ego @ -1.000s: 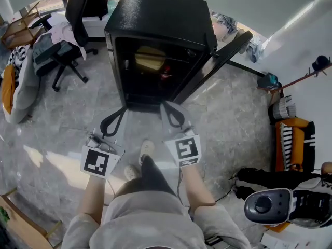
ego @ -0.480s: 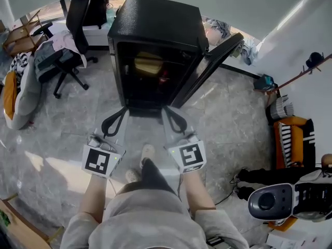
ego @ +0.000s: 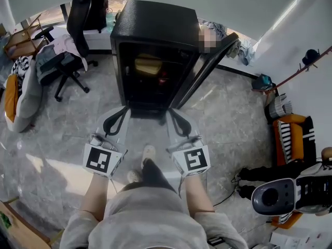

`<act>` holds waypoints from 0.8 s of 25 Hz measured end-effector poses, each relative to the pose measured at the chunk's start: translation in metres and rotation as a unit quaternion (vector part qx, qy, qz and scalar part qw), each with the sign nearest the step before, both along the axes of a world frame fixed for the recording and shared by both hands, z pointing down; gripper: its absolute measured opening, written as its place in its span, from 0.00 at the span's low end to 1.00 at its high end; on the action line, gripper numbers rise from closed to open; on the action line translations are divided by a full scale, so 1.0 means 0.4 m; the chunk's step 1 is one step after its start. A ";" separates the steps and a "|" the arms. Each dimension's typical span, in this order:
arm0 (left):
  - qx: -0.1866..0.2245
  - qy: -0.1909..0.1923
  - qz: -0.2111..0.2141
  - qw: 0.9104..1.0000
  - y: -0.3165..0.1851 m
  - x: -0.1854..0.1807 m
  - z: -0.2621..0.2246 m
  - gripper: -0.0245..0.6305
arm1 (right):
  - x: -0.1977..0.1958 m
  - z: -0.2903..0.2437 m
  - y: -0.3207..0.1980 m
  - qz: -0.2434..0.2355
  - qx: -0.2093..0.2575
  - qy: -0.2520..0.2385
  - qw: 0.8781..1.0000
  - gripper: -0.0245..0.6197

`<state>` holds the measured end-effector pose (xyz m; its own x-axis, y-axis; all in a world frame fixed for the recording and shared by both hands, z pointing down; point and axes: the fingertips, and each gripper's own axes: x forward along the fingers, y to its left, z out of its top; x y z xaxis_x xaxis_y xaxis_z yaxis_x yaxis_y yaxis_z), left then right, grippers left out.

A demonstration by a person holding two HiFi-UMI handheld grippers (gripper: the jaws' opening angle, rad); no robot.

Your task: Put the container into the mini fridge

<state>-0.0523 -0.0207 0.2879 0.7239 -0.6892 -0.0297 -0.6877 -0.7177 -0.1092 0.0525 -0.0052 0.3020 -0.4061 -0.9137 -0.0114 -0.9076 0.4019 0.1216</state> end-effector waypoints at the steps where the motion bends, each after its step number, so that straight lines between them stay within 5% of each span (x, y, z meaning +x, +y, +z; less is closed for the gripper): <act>1: 0.001 0.001 0.001 1.000 0.007 -0.002 -0.002 0.04 | -0.002 -0.002 0.009 -0.001 0.001 0.002 1.000 0.03; 20: 0.011 0.008 0.006 1.000 0.062 -0.037 -0.033 0.04 | -0.063 -0.064 0.070 -0.012 0.022 -0.004 1.000 0.03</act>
<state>-0.0669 0.0042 0.2747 0.7315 -0.6796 -0.0560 -0.6809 -0.7235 -0.1137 0.0274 0.0229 0.2763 -0.4276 -0.9023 -0.0551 -0.8988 0.4179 0.1324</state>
